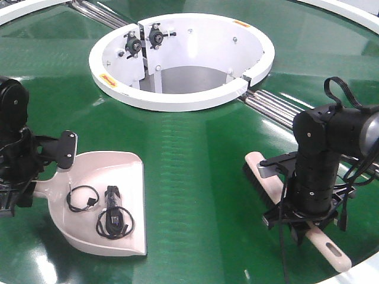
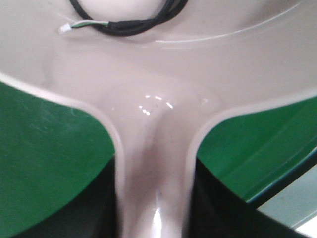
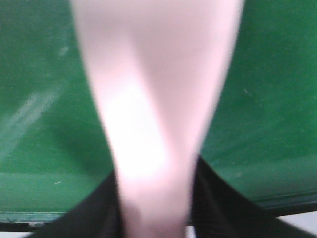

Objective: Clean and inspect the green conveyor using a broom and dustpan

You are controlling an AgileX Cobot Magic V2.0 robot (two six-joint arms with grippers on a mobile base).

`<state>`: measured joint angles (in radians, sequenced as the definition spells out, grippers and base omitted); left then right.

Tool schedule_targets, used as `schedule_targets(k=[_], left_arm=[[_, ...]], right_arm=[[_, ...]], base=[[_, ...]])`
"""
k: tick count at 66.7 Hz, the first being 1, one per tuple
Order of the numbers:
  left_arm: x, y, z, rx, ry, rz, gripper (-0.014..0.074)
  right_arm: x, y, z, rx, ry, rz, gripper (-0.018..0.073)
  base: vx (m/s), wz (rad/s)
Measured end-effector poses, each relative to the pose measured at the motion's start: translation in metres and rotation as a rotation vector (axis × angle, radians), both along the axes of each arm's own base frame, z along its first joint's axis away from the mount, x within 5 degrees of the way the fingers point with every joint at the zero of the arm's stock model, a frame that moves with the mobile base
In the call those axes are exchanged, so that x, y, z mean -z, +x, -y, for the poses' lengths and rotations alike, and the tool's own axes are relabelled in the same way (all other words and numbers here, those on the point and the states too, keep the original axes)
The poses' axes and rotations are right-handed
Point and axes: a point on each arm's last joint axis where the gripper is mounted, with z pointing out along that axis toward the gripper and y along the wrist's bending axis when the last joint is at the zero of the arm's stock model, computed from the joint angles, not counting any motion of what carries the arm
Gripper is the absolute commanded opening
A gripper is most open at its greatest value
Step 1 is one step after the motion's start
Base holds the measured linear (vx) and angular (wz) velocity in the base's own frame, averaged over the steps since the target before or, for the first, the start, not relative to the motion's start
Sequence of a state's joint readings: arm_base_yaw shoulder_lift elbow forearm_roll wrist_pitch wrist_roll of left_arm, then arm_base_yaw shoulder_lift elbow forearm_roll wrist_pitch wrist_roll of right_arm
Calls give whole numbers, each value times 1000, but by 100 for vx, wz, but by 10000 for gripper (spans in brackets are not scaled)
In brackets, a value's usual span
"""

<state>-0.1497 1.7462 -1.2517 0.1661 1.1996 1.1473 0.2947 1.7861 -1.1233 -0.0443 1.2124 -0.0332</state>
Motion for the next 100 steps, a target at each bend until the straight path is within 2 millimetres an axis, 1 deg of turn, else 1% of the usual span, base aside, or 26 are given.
schedule_targets(k=[8,13,19,24,29,39,52,61,68,74,79,87,95,100], left_arm=[[0,0,0,-14,-5,1,316],[0,0,1,-26,-13,8,376],[0,0,2,-34,-22,10,444],[0,0,3,-39,-30,8,479],[0,0,3,-44,-36,5,498],[-2,-2,4,-58,-51,2,500],[-20,-10,8,-80,-116,38,500],[-41,-20,10,-97,-157,97,500],[-63,-32,8,-127,-177,170,500],[-83,-44,6,-154,-195,238,500],[-99,-56,6,-185,-223,286,500],[-124,-78,7,-248,-300,362,491],[-151,-99,12,-315,-456,480,472],[-171,-113,12,-349,-549,599,458]], right_arm=[[0,0,0,0,0,1,468],[0,0,0,1,1,1,498],[-1,0,0,2,5,7,515],[-5,0,0,2,13,31,515],[-9,0,0,-1,20,52,515],[-19,-1,0,-4,37,101,515],[-41,-5,1,-22,69,195,515],[-60,-10,2,-27,96,280,515],[-76,-14,3,-28,122,364,515],[-95,-19,5,-30,155,468,515],[-112,-25,6,-33,183,563,515],[-146,-40,11,-36,239,749,515],[-179,-58,15,-38,301,945,503],[-197,-71,19,-40,331,1048,491]], base=[[0,0],[0,0],[0,0],[0,0],[0,0],[0,0],[0,0],[0,0],[0,0],[0,0],[0,0],[0,0],[0,0],[0,0]])
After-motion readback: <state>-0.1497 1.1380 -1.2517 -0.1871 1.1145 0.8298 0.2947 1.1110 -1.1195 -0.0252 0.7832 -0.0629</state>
